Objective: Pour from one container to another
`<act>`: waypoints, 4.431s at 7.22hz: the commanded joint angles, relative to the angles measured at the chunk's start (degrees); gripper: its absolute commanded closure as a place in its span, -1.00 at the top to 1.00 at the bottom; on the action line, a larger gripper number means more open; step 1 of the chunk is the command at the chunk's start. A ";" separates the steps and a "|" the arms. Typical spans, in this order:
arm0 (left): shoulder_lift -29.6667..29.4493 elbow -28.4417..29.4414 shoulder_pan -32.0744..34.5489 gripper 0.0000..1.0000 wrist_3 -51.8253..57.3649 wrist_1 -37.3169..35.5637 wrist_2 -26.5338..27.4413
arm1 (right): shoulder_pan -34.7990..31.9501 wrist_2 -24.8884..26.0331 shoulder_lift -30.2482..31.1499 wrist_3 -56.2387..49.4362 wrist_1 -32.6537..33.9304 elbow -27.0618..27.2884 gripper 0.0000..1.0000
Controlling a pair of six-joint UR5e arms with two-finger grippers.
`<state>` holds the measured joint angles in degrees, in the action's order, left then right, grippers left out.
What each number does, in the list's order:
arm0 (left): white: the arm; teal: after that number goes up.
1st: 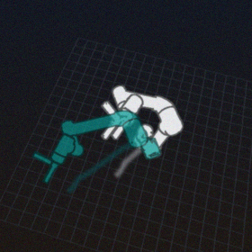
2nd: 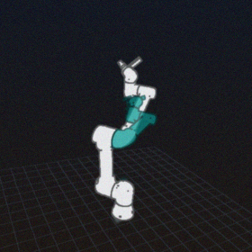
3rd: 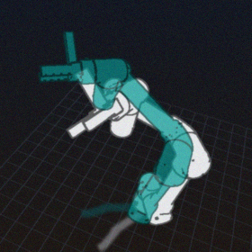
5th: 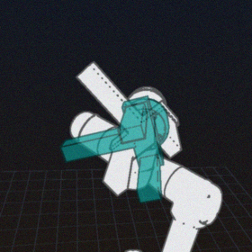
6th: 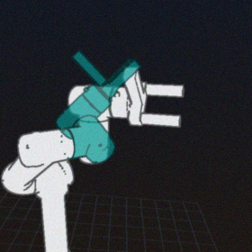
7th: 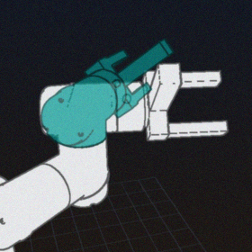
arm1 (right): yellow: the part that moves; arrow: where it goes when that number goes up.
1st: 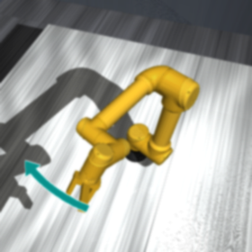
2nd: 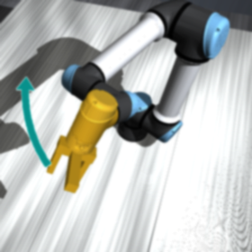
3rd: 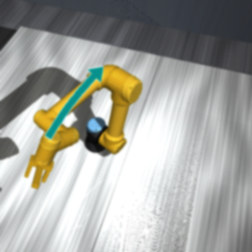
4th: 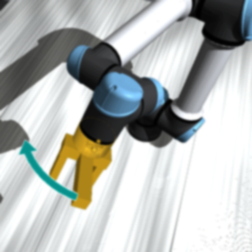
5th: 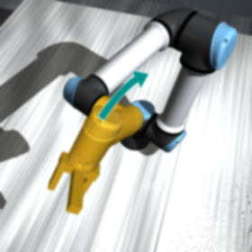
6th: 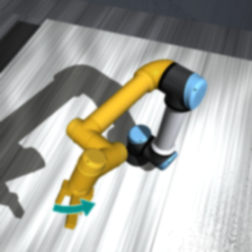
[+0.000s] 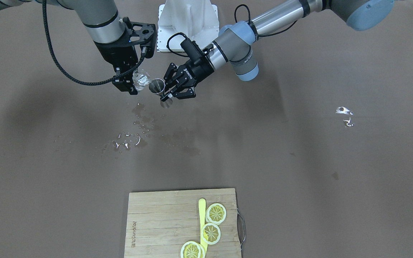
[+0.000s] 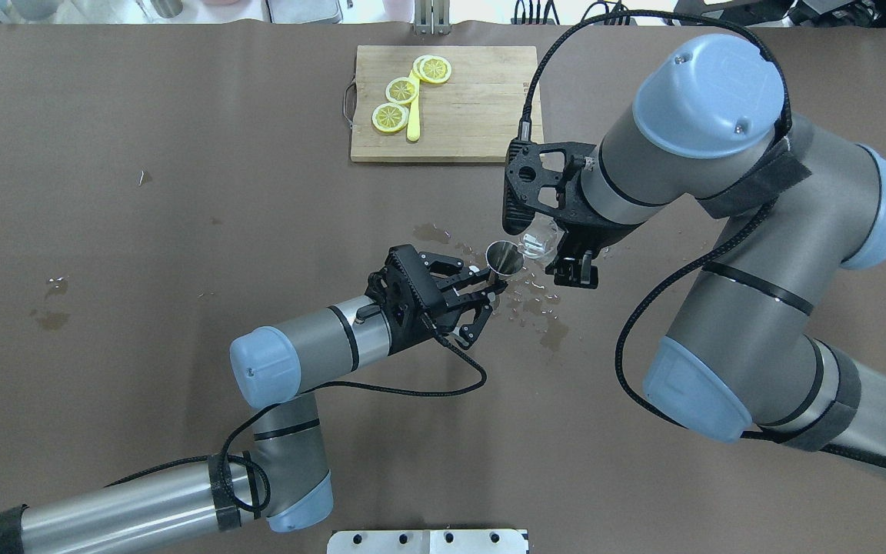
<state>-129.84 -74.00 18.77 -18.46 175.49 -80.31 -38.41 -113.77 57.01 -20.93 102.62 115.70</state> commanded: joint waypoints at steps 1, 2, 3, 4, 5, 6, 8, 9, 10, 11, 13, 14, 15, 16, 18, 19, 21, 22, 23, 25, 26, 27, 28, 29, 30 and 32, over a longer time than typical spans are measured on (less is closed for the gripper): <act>0.29 -0.09 0.04 -1.00 0.00 0.55 -0.02 | 0.00 0.03 -0.76 0.10 2.14 0.05 -1.00; 0.38 0.00 0.04 -1.00 0.00 0.55 -0.02 | 0.00 0.21 -1.45 0.10 4.06 0.14 -1.00; 0.29 0.00 0.04 -1.00 0.00 0.64 0.07 | 0.09 0.30 -1.89 0.10 5.39 0.05 -1.00; 0.38 0.00 -0.05 -1.00 0.00 0.64 -0.02 | 0.17 0.47 -1.90 0.10 5.75 -0.04 -1.00; 0.38 0.00 0.04 -1.00 0.00 0.64 -0.02 | 0.35 0.82 -2.07 0.10 6.80 -0.04 -1.00; 0.38 0.00 0.04 -1.00 0.00 0.64 0.07 | 0.87 1.35 -2.68 0.10 7.15 -0.30 -1.00; 0.38 0.00 0.04 -1.00 0.00 0.64 0.07 | 1.93 2.76 -3.30 0.10 8.91 -0.56 -1.00; 0.38 0.00 0.04 -1.00 0.00 0.64 0.07 | 2.02 3.11 -3.91 0.10 9.18 -1.17 -1.00; 0.38 0.00 0.04 -1.00 0.00 0.64 -0.02 | 2.11 3.20 -4.36 0.10 10.22 -1.35 -1.00; 0.38 0.00 0.04 -1.00 0.00 0.64 0.07 | 2.11 3.20 -4.97 0.10 10.76 -2.05 -1.00; 0.38 0.00 0.04 -1.00 0.00 0.64 0.07 | 2.11 3.20 -5.77 0.02 10.76 -3.03 -1.00; 0.38 0.00 0.04 -1.00 0.00 0.64 0.07 | 2.11 3.20 -5.77 0.10 10.67 -3.03 -1.00; 0.38 0.00 0.04 -1.00 0.00 0.64 0.07 | 2.02 3.11 -5.77 0.10 10.67 -2.94 -1.00; 0.38 0.00 0.04 -1.00 0.00 0.64 0.07 | 1.93 2.94 -5.85 0.02 10.67 -2.68 -1.00; 0.38 0.00 0.13 -1.00 0.00 0.55 0.07 | 1.76 2.50 -6.55 0.10 10.76 -2.41 -1.00; 0.38 0.09 0.13 -1.00 0.35 0.55 0.07 | 1.58 2.41 -6.64 0.10 10.76 -2.06 -1.00; 0.38 0.00 0.13 -1.00 0.35 0.55 0.07 | 0.80 1.97 -6.47 0.02 10.67 -0.75 -1.00; 0.38 0.00 0.13 -1.00 0.35 0.55 0.07 | -0.25 1.27 -5.95 -0.42 10.59 0.39 -1.00; 0.38 0.00 0.13 -1.00 0.35 0.55 0.07 | -1.40 0.83 -5.07 -0.77 10.24 1.88 -1.00; 0.38 0.00 0.13 -1.00 0.35 0.46 0.16 | -2.89 0.13 -0.61 -2.87 6.40 5.57 -1.00; 0.38 0.09 0.13 -1.00 0.35 0.38 0.16 | -4.55 -1.62 1.59 -2.97 2.10 5.94 -1.00; 0.38 0.17 0.21 -1.00 0.87 0.46 1.29 | -5.79 -3.11 3.88 -2.97 -2.12 5.94 -1.00; 0.55 0.18 0.30 -1.00 2.10 0.55 2.86 | -6.50 -3.91 6.16 -2.80 -6.51 5.85 -1.00; 1.51 -0.52 0.39 -1.00 2.28 1.16 2.88 | -6.85 -4.36 8.01 -2.71 -9.69 5.68 -1.00; 2.13 -0.79 0.74 -1.00 2.29 3.69 2.88 | -7.38 -5.23 9.77 -2.71 -13.72 4.89 -1.00; 3.72 -2.98 4.85 -1.00 2.20 5.65 2.71 | -10.09 -9.43 12.85 -2.71 -22.77 0.87 -1.00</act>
<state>-126.69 -75.70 20.98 -16.22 180.21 -77.53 -46.77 -120.57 67.96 -23.65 85.66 119.21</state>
